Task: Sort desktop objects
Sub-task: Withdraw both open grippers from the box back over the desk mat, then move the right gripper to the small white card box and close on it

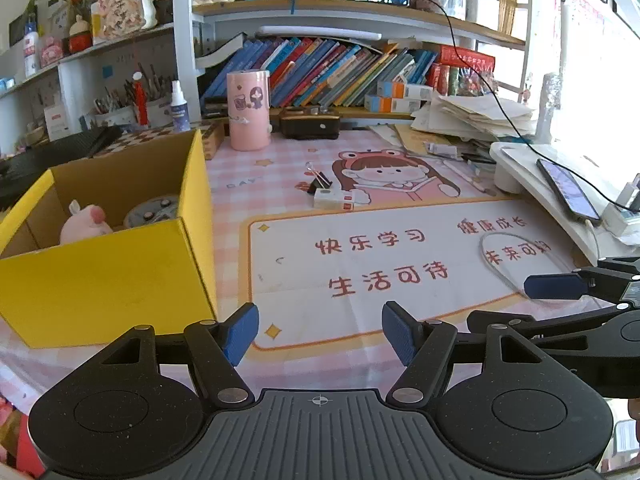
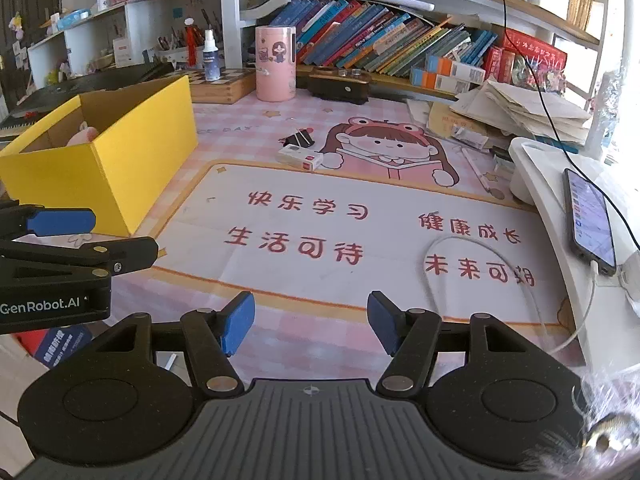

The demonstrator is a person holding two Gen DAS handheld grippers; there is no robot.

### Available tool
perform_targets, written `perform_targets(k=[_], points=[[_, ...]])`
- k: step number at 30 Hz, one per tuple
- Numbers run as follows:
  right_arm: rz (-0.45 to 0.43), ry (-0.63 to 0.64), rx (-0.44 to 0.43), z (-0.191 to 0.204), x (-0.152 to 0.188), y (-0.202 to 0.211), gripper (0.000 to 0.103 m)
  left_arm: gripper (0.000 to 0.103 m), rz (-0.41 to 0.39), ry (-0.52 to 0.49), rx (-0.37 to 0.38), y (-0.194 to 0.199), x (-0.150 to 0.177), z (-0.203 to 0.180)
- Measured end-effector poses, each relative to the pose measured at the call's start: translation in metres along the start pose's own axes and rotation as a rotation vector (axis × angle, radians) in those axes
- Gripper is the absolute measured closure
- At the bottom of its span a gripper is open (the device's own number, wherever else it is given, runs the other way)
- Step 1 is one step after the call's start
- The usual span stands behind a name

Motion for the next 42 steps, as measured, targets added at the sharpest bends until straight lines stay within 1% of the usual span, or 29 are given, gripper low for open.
perform_targets(k=[10, 22, 29, 42], points=[[0.017, 0.013, -0.028, -0.019, -0.017, -0.032, 0.043, 0.033, 0.020, 0.018, -0.022, -0.032, -0.017, -0.006], [0.015, 0.032, -0.067, -0.048, -0.043, -0.070, 0.043, 0.033, 0.022, 0.053, -0.068, -0.069, -0.042, -0.014], [-0.002, 0.049, -0.109, -0.059, -0.060, -0.090, 0.042, 0.033, 0.018, 0.076, -0.112, -0.086, -0.056, -0.017], [-0.017, 0.077, -0.194, -0.063, -0.085, -0.122, 0.042, 0.033, 0.001, 0.122, -0.214, -0.104, -0.075, -0.009]])
Point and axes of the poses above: each gripper's, at about its wrist camera, not at the fingertips, and y roughly against the way its jaws point, z to its left, x to its underside, the point moved 8 cm from there along -y, roughly the way its jaws point, and after that the axes turned 14 degrees about x, right-handed, at the moved point
